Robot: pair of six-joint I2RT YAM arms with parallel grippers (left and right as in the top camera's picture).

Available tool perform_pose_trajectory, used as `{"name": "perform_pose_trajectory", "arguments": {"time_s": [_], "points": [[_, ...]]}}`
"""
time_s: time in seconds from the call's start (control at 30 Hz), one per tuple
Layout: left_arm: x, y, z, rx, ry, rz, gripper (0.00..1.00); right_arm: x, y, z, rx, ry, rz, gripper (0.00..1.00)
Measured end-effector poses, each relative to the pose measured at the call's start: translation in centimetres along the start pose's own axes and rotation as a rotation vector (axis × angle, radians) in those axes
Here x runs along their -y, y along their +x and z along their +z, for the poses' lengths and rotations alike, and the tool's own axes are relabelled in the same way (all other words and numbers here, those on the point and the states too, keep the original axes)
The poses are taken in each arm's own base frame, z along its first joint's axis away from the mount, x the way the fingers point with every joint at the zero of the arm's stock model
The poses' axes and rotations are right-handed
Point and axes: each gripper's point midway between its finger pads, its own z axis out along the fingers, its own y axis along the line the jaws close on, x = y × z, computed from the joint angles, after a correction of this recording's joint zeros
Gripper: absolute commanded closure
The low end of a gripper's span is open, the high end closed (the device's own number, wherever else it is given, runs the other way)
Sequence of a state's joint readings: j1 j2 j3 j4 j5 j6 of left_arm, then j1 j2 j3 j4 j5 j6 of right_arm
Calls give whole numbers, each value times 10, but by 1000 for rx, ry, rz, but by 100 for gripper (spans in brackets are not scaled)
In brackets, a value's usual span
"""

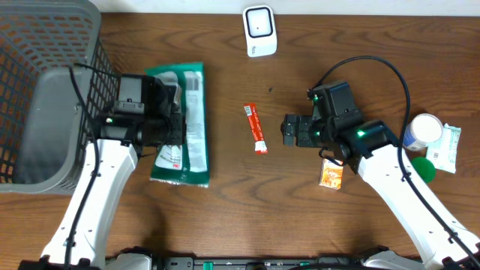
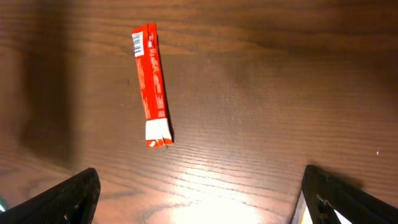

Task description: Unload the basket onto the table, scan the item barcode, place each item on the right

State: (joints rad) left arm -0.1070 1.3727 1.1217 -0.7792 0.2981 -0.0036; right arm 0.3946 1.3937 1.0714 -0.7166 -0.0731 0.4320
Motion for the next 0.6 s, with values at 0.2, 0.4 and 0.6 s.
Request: {"name": "perform_pose_trajectory", "arguments": {"time_s": [0.2,0.4,0.6], "points": [[-1,-25,-17,73,-101,50,93,1,0,0,2,7,0,1],[12,-36,-24,113,-190,132,93,2,0,0,3,10,0,1],[15,-56,-44,173,-303,180,93,2,0,0,3,10,0,1]]}}
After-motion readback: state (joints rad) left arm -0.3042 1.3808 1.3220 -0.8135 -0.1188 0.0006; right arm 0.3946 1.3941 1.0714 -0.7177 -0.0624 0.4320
